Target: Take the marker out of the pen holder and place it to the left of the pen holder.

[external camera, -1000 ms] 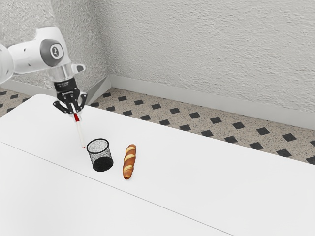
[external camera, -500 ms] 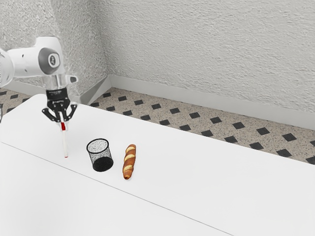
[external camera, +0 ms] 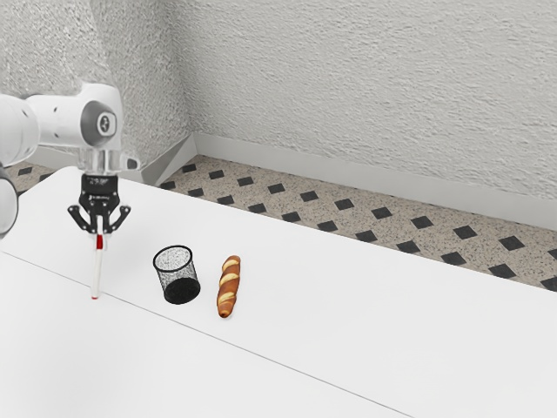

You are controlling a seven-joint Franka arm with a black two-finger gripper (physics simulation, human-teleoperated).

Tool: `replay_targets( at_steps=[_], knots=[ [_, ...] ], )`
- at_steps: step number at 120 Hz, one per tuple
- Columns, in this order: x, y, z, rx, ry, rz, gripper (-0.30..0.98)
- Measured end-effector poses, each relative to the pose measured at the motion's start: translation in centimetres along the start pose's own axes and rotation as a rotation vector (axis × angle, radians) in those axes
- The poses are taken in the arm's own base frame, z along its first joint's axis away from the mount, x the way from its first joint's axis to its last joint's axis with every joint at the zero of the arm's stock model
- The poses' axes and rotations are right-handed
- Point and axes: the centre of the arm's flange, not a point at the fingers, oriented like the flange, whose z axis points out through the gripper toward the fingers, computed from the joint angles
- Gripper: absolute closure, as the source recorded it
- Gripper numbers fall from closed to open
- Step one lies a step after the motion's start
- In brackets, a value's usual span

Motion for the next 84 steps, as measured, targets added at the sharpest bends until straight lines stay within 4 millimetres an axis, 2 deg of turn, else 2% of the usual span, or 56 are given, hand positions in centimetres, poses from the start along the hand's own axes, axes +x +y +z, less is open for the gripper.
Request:
replay_targets(
  at_steps=[40, 65, 84],
  knots=[
    [0.6, 0.6, 1.7, 0.021, -0.035, -0.004, 0.79],
    [0.2, 1.3, 1.2, 0.031, -0.022, 0.008, 0.36],
    [0.0, 1.3, 0.8, 0.027, -0.017, 0.010, 0.17]
  ],
)
